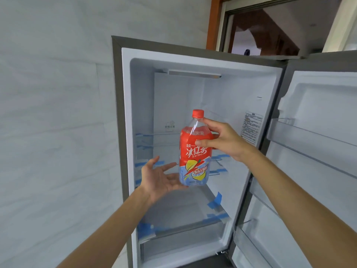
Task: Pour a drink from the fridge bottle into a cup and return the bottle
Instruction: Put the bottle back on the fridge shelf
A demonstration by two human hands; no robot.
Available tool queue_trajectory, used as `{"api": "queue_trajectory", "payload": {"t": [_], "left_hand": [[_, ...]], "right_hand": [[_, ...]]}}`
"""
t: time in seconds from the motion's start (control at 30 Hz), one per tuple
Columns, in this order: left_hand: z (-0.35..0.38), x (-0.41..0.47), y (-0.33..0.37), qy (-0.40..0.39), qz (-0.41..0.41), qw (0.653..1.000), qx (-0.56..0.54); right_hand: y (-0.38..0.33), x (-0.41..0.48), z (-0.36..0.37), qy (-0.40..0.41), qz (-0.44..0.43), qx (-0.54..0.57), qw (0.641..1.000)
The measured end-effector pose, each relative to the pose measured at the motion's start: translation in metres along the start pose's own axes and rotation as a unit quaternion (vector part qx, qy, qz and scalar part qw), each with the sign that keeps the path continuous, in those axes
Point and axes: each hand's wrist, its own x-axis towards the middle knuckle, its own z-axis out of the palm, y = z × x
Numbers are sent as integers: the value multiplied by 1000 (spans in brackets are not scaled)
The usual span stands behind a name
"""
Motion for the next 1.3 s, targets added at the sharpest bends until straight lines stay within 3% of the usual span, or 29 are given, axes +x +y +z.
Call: {"api": "queue_trajectory", "payload": {"t": [0.47,0.97,1.3], "left_hand": [[-7,87,46,67,72,994,-50],[-8,144,65,204,126,971,-18],[-18,170,72,210,125,969,-43]], "right_hand": [[62,115,-13,-30,-45,64,997],[111,189,-19,-39,-49,90,994],[142,217,-8,-32,-28,107,993]]}}
